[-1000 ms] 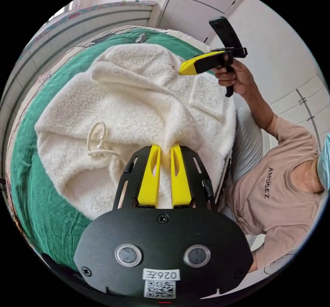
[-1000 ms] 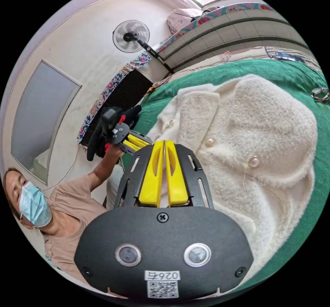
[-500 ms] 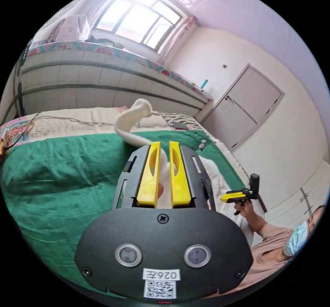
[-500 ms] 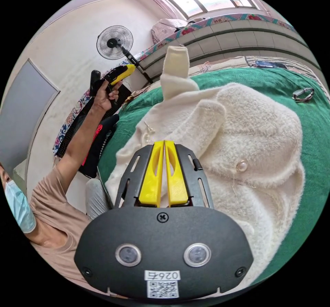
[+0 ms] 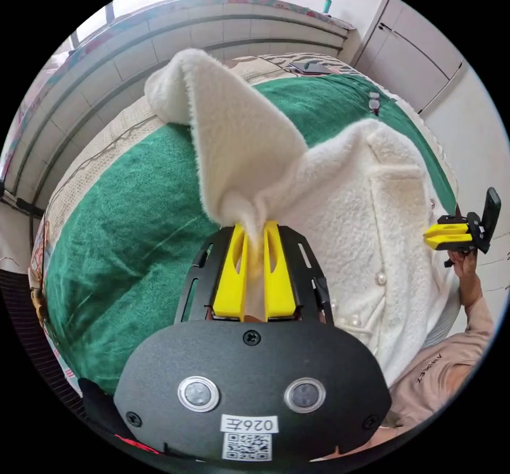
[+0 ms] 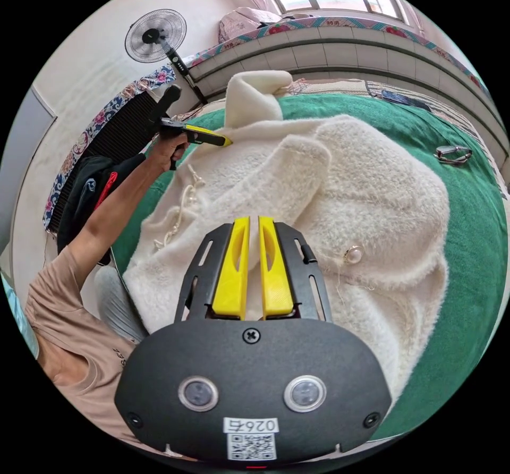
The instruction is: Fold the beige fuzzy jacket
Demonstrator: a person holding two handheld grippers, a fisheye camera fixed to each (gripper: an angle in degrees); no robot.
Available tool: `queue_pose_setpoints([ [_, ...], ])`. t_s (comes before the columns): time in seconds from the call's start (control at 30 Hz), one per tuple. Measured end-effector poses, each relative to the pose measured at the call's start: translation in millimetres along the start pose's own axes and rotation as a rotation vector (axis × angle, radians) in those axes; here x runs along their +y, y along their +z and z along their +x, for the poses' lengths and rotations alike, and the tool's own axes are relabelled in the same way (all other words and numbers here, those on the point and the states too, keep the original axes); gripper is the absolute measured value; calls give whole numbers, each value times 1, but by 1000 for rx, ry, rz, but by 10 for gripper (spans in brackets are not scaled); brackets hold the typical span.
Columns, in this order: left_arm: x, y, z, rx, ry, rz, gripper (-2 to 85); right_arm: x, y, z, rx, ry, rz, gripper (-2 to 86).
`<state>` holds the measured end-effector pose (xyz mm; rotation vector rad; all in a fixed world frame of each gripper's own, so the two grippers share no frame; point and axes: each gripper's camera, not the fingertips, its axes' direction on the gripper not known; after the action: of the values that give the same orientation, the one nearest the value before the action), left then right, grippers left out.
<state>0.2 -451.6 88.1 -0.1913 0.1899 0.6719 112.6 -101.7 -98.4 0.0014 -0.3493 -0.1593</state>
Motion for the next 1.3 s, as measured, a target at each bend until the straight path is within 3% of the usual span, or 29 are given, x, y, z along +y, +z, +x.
queue_pose_setpoints([
  [0.13,13,-31,-82,178,-276,160,46,-2,2,8,-2,41,33,-11],
  [0.27,54,-55,-113,107,-395,303,69,-6,-6,12,7,56,83,-6],
  [0.4,101,-76,-96,72,-349,368,67,-11,-1,9,-28,37,71,16],
  [0.5,139,-91,-54,162,-193,467,41,-16,8,-4,-80,0,58,31],
  [0.6,148,-77,-1,262,-5,392,46,-24,20,-20,-105,-33,87,52],
  [0.7,142,-49,35,479,96,286,117,-41,51,-28,-105,-20,66,81],
  [0.8,143,-39,54,560,117,261,156,-46,65,-29,-62,-8,12,27],
  [0.93,153,-50,65,519,87,312,184,-50,24,-41,-438,-170,1,-13],
  [1.07,155,-41,92,641,93,323,168,-33,2,-76,-639,-500,-338,-15],
  [1.17,150,-6,148,793,250,109,126,-11,-36,-84,-435,-602,-311,-13],
  [1.23,156,13,182,752,319,6,115,-5,-68,-80,-343,-618,-211,-13],
  [1.3,166,13,197,733,341,35,91,-4,-97,-70,-267,-571,-128,-12],
])
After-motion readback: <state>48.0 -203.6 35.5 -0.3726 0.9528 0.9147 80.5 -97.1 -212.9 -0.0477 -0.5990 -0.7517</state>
